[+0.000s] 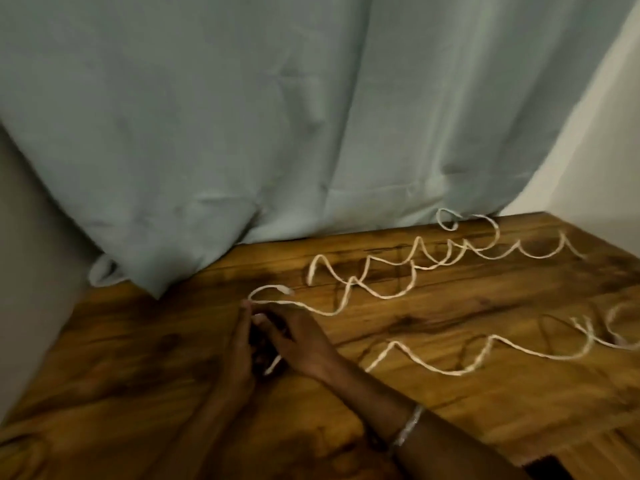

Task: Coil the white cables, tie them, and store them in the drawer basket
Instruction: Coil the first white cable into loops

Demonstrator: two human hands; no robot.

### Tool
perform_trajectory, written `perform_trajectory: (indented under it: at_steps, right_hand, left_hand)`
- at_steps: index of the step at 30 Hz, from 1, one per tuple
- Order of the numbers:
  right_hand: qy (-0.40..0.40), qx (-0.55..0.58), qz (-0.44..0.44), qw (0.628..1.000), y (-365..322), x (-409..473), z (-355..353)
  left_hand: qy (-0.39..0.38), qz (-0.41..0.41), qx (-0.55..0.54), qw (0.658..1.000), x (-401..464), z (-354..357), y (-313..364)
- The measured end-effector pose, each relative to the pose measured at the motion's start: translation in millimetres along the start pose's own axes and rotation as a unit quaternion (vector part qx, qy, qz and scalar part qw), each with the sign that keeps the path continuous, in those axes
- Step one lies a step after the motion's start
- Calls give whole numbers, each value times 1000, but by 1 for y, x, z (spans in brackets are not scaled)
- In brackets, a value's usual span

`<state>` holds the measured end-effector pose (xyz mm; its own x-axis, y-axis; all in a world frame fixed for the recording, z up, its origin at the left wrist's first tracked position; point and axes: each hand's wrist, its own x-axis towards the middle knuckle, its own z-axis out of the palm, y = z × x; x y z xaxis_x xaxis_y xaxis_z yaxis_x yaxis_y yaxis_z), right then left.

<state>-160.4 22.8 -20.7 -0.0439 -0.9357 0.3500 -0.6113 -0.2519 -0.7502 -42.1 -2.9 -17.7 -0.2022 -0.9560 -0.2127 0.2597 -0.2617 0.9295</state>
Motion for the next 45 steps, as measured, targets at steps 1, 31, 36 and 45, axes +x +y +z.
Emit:
perform_trajectory:
  at_steps: [1, 31, 36, 45]
  right_hand:
    - [0, 13, -1, 1000, 2, 4, 5]
    - [250, -74, -142, 955, 33, 31, -16]
    - [290, -78, -162, 940, 32, 33, -23]
    - [363, 25, -61, 929, 42, 37, -53]
  left_hand:
    - [-15, -13, -6, 1000, 6, -2, 2]
    - [-232, 134, 101, 958, 44, 4, 0]
    - [-343, 36, 104, 933, 29, 11, -4]
    - [-428, -77, -25, 900, 20, 12, -7]
